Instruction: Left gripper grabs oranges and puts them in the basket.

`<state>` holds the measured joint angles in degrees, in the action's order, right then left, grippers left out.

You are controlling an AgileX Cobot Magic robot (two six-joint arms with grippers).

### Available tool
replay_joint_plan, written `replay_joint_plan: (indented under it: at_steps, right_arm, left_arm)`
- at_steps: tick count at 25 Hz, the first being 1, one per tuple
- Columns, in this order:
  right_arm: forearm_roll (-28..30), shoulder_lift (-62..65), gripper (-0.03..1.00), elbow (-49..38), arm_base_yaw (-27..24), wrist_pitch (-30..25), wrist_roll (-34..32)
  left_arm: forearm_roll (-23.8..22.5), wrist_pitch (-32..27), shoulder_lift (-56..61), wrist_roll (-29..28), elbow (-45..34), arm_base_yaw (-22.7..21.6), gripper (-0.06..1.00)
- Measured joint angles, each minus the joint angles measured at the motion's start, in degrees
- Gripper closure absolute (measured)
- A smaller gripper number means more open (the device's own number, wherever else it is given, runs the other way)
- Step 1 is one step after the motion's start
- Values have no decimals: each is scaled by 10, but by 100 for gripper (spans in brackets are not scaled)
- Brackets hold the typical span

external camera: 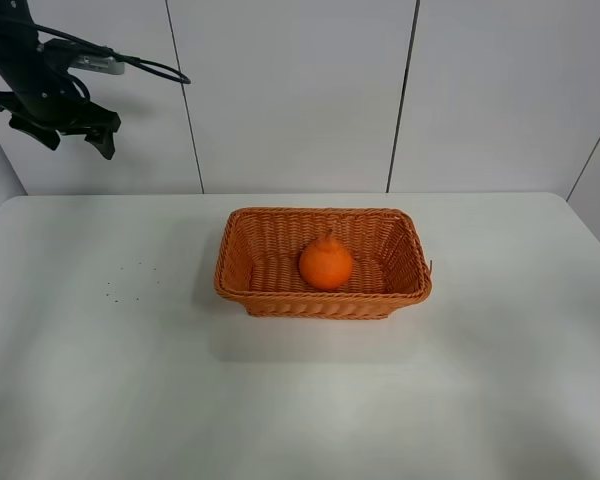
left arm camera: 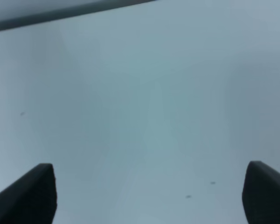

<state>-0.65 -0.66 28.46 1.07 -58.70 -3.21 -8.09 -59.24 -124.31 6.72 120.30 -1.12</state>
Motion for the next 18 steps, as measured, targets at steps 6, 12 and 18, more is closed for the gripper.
replay_joint_plan:
  at_steps: [6,12,18]
  right_arm:
    - [0,0,27,0,0,0,0]
    - [0,0,27,0,0,0,0]
    - [0,0,27,0,0,0,0]
  left_arm:
    - [20,-9,0,0,0,-25,4]
    - [34,-24,4,0,-2,-32,4]
    - [37,-18,67,1,-48,-33,4]
